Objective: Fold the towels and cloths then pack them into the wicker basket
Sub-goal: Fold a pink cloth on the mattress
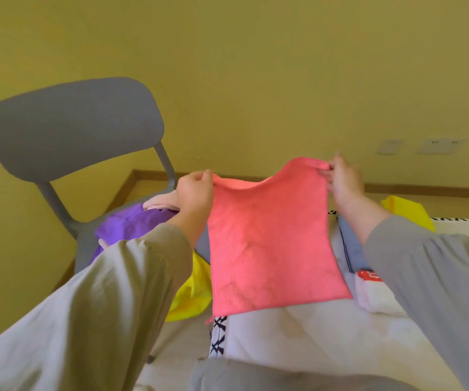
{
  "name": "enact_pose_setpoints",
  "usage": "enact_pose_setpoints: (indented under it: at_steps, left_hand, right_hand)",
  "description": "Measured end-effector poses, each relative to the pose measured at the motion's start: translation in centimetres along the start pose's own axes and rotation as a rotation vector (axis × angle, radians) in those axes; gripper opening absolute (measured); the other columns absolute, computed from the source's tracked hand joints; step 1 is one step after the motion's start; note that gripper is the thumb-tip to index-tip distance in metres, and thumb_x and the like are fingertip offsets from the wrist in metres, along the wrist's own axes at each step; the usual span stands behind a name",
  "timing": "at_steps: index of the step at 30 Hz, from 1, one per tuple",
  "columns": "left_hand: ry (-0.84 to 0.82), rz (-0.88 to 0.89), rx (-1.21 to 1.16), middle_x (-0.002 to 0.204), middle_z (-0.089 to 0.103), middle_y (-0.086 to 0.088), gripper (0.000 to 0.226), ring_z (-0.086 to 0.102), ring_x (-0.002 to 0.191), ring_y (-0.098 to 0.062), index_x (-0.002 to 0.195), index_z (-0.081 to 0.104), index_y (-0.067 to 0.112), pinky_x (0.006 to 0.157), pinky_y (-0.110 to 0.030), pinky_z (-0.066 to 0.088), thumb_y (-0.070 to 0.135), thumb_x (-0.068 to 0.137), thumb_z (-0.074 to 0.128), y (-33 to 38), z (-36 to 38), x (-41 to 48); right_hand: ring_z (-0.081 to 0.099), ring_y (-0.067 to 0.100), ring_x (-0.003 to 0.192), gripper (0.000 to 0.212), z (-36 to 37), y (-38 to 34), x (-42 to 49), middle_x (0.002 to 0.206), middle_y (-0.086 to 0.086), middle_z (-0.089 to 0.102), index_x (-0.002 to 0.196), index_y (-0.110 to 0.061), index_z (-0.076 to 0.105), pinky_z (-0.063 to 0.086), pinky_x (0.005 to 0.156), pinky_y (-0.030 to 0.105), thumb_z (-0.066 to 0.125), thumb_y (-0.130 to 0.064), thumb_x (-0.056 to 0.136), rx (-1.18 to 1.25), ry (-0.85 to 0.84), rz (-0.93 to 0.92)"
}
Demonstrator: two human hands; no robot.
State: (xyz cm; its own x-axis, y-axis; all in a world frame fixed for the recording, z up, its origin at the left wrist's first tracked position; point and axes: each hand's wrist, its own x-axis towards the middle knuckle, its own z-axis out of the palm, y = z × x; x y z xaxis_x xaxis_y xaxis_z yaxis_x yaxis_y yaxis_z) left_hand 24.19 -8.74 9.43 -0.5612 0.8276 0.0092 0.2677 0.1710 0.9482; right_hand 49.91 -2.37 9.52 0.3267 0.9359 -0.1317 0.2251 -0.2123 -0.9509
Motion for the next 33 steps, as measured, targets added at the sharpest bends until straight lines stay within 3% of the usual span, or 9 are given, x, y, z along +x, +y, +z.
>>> enact_pose_setpoints:
  at_steps: [3, 5, 10, 13, 16, 20, 25, 29, 33]
  left_hand:
    - [0.034, -0.192, -0.155, 0.053, 0.051, -0.002, 0.026, 0.050, 0.056, -0.017, 0.059, 0.061, 0.011, 0.065, -0.026, 0.043, 0.019, 0.083, 0.061, -2.3, -0.2, -1.7]
    - [0.017, -0.272, -0.185, 0.049, 0.052, -0.002, 0.028, 0.051, 0.042, -0.007, 0.056, 0.056, 0.011, 0.051, -0.016, 0.043, 0.011, 0.083, 0.061, -4.3, -0.5, -3.7]
    - [-0.129, -0.465, -0.359, 0.047, 0.048, -0.005, 0.024, 0.040, 0.041, -0.015, 0.074, 0.062, 0.008, 0.041, -0.017, 0.038, -0.008, 0.088, 0.050, -8.4, -0.4, -8.5]
    - [-0.297, -0.608, -0.220, 0.043, 0.039, 0.000, 0.019, 0.034, 0.032, -0.011, 0.071, 0.058, 0.008, 0.041, -0.017, 0.034, -0.004, 0.085, 0.060, -10.5, -0.4, -10.7]
    - [-0.370, -0.646, -0.078, 0.056, 0.042, -0.006, 0.023, 0.038, 0.027, -0.009, 0.068, 0.051, 0.007, 0.035, -0.018, 0.039, -0.001, 0.082, 0.067, -11.7, -0.6, -12.0]
    - [-0.373, -0.580, -0.072, 0.071, 0.051, -0.008, 0.006, 0.050, 0.049, -0.017, 0.088, 0.064, -0.001, 0.039, -0.021, 0.046, -0.002, 0.087, 0.059, -11.9, -1.2, -12.9]
    - [-0.423, -0.324, 0.146, 0.087, 0.061, -0.014, 0.029, 0.056, 0.070, -0.023, 0.092, 0.073, 0.005, 0.057, -0.026, 0.052, -0.008, 0.085, 0.047, -12.9, -1.7, -12.9]
    - [-0.481, -0.217, 0.394, 0.099, 0.069, -0.015, 0.024, 0.053, 0.062, -0.018, 0.097, 0.074, 0.009, 0.064, -0.028, 0.043, 0.000, 0.085, 0.055, -14.0, -2.3, -13.1]
    - [-0.506, -0.113, 0.489, 0.107, 0.068, -0.008, 0.022, 0.062, 0.098, -0.024, 0.104, 0.073, 0.008, 0.085, -0.028, 0.048, 0.005, 0.087, 0.060, -14.2, -2.3, -13.2]
  right_hand:
    - [0.058, 0.027, 0.076, 0.033, -0.3, 3.1, -2.2, 0.081, 0.019, 0.064, 0.069, -0.007, 0.063, 0.052, 0.078, 0.044, 0.052, -0.038, 0.075, 0.006, 0.100, 0.015]
    - [0.056, 0.024, 0.073, 0.023, -0.7, 5.9, -3.9, 0.073, 0.020, 0.062, 0.066, -0.003, 0.066, 0.051, 0.072, 0.041, 0.060, -0.023, 0.075, -0.080, 0.142, 0.041]
    - [0.062, 0.036, 0.099, 0.022, -1.9, 10.4, -8.4, 0.101, 0.025, 0.068, 0.097, 0.002, 0.072, 0.044, 0.080, 0.032, 0.054, -0.003, 0.086, -0.284, 0.243, 0.078]
    - [0.061, 0.036, 0.101, 0.023, -2.0, 12.8, -10.1, 0.106, 0.023, 0.067, 0.098, 0.000, 0.071, 0.044, 0.082, 0.032, 0.052, -0.002, 0.087, -0.371, 0.194, 0.119]
    - [0.063, 0.035, 0.101, 0.021, -2.2, 14.3, -11.0, 0.106, 0.021, 0.068, 0.097, -0.002, 0.072, 0.047, 0.083, 0.034, 0.055, -0.005, 0.086, -0.585, 0.067, 0.135]
    - [0.061, 0.036, 0.104, 0.025, -2.7, 14.4, -11.0, 0.109, 0.023, 0.066, 0.100, 0.002, 0.070, 0.045, 0.088, 0.035, 0.053, 0.005, 0.082, -0.653, 0.038, 0.047]
    - [0.061, 0.037, 0.099, 0.029, -2.4, 14.1, -11.0, 0.111, 0.021, 0.061, 0.104, -0.001, 0.067, 0.046, 0.083, 0.037, 0.050, 0.005, 0.081, -0.801, 0.064, -0.098]
    - [0.063, 0.036, 0.102, 0.024, -2.5, 14.4, -11.6, 0.112, 0.021, 0.062, 0.105, 0.002, 0.065, 0.050, 0.081, 0.036, 0.053, 0.001, 0.084, -1.022, 0.005, -0.002]
    - [0.063, 0.034, 0.103, 0.024, -2.4, 14.1, -11.6, 0.115, 0.019, 0.059, 0.107, 0.001, 0.063, 0.049, 0.082, 0.036, 0.051, 0.001, 0.087, -1.124, -0.029, -0.037]
